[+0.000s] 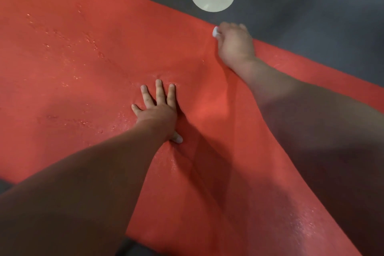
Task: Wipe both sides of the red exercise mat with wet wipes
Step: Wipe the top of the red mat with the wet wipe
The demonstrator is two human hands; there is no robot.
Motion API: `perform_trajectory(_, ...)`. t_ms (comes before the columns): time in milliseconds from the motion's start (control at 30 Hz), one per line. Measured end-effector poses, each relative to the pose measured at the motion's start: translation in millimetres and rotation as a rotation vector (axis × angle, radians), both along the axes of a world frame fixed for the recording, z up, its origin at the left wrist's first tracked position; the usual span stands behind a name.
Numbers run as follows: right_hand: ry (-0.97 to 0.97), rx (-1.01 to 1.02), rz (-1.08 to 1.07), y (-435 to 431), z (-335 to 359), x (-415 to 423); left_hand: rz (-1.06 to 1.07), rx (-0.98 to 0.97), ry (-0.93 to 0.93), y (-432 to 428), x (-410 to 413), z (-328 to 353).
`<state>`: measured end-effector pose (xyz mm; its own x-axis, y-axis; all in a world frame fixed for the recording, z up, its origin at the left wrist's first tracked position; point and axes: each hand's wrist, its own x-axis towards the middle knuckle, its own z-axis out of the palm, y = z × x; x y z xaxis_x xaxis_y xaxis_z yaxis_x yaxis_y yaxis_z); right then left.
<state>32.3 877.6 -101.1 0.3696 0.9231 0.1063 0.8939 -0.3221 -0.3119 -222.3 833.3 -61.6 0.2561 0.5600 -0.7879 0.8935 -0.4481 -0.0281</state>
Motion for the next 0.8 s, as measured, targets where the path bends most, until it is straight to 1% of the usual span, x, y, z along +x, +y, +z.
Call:
perform_trajectory(100, 0.084, 0.023, 0.383, -18.3, -9.3, -25.8, -0.006, 0.001, -0.01, -1.0, -1.8, -0.8)
perform_trajectory(167, 0.069, -0.008, 0.542, -32.2, -9.9, -33.1, -0.004, 0.004, -0.013, -1.1, -2.6, -1.1)
perform_trajectory(200, 0.047, -0.027, 0.546, -34.8, -8.5, -31.4, -0.003, 0.004, -0.014, -1.0, -2.6, -0.9)
perform_trajectory(233, 0.011, -0.037, 0.481, -34.1, -6.2, -26.7, -0.001, 0.002, -0.014, -0.9, -2.4, -0.5)
perform_trajectory(333, -0.069, -0.037, 0.04, -23.5, -0.8, -3.5, 0.003, -0.004, -0.016, -0.2, -1.5, -0.6)
perform_trajectory(367, -0.074, -0.031, -0.024, -21.3, -0.7, -3.6, 0.006, -0.005, -0.017, 0.0, -1.2, -0.6)
perform_trajectory(400, -0.075, -0.016, 0.011, -20.3, -0.6, -9.8, 0.008, -0.005, -0.018, -0.1, -1.3, -1.1)
perform_trajectory(433, -0.047, 0.009, 0.128, -20.7, -1.9, -20.0, 0.009, -0.004, -0.019, -0.1, -1.3, -1.2)
perform_trajectory(467, 0.0, 0.025, 0.293, -24.1, -5.0, -31.3, 0.01, -0.001, -0.02, -0.1, -1.6, -1.5)
perform_trajectory(500, 0.03, 0.011, 0.448, -30.3, -7.8, -40.0, 0.011, 0.003, -0.02, -0.1, -2.0, -1.7)
perform_trajectory(533, 0.032, -0.017, 0.555, -37.2, -9.2, -44.5, 0.011, 0.006, -0.021, 0.0, -2.2, -1.7)
perform_trajectory(567, 0.013, -0.043, 0.586, -41.7, -8.8, -42.9, 0.012, 0.005, -0.021, 0.2, -2.1, -1.7)
perform_trajectory(600, -0.025, -0.047, 0.534, -43.7, -6.0, -37.5, 0.013, 0.003, -0.021, 0.0, -1.9, -1.8)
perform_trajectory(633, -0.075, -0.041, 0.411, -43.3, -3.7, -29.3, 0.014, 0.002, -0.022, -0.1, -1.6, -1.9)
perform_trajectory(700, -0.139, -0.04, 0.089, -39.5, -0.1, -11.1, 0.014, 0.005, -0.022, 0.3, -1.2, -1.7)
perform_trajectory(733, -0.137, -0.037, 0.013, -38.5, 0.3, -8.9, 0.016, 0.005, -0.022, 0.8, -1.2, -1.5)
perform_trajectory(767, -0.116, -0.004, 0.041, -39.0, 0.6, -14.8, 0.018, 0.004, -0.023, 1.1, -1.0, -1.1)
perform_trajectory(800, -0.08, 0.027, 0.142, -41.4, 0.2, -26.7, 0.018, 0.003, -0.025, 1.1, -1.3, -0.9)
